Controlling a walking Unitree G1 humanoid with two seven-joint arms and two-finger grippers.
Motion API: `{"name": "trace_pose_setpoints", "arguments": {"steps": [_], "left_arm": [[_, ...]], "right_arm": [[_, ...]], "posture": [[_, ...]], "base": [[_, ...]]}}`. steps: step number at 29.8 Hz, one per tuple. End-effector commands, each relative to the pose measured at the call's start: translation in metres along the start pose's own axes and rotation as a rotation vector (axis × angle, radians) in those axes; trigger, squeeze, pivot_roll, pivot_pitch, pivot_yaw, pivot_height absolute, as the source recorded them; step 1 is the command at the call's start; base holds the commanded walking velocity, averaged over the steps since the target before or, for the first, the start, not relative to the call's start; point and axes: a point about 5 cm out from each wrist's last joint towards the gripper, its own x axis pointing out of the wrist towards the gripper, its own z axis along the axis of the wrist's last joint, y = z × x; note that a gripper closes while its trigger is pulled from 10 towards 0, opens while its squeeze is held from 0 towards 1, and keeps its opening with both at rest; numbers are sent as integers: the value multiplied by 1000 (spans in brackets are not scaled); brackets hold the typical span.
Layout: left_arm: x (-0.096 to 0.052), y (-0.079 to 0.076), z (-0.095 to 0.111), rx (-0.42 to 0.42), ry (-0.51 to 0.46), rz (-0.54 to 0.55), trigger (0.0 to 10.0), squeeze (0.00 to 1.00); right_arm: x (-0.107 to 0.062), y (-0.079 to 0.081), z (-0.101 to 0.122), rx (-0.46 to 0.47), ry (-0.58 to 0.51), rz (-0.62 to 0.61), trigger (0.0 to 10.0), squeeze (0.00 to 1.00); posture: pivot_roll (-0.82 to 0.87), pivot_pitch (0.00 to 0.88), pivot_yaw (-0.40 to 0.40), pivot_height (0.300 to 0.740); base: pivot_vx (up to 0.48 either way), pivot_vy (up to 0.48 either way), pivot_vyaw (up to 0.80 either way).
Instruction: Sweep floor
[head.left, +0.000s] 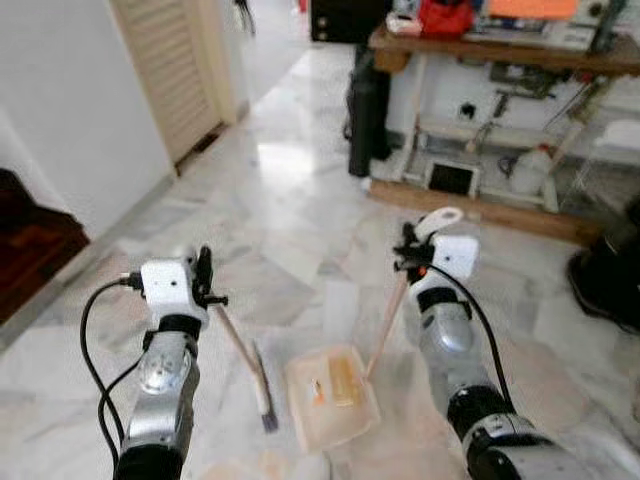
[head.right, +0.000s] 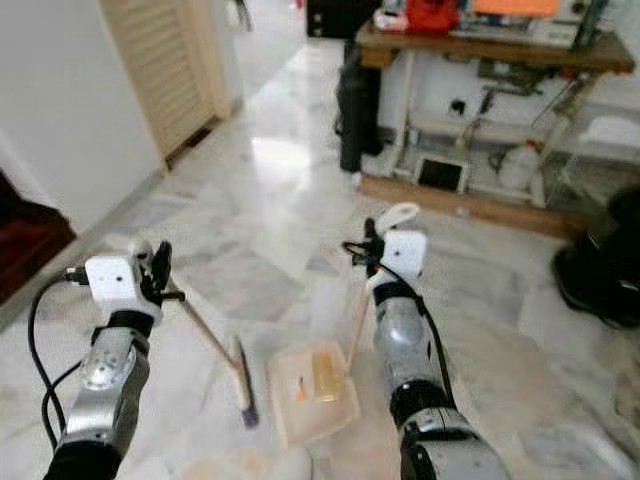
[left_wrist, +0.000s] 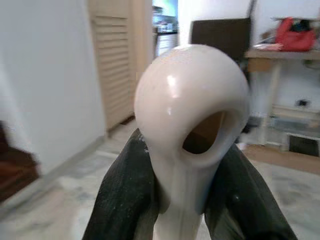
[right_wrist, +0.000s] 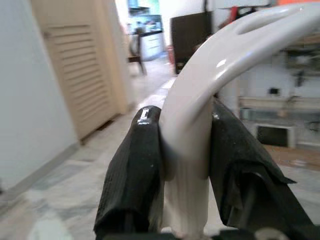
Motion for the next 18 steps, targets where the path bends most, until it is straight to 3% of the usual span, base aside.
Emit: {"name": "trace_pose_setpoints", "arguments": {"steps": [1, 18], "left_arm": [[2, -2, 7, 6, -48, -10, 10000, 0], [-1, -5, 1, 1, -41, -3, 10000, 0]], "right_arm": [[4, -2, 9, 13, -44, -9, 10000, 0], [5, 1, 9, -5, -38, 28, 10000, 0]], "posture": [[-51, 0, 40, 740], [-52, 0, 23, 740]], "base": [[0, 0, 800], [0, 0, 800]]}}
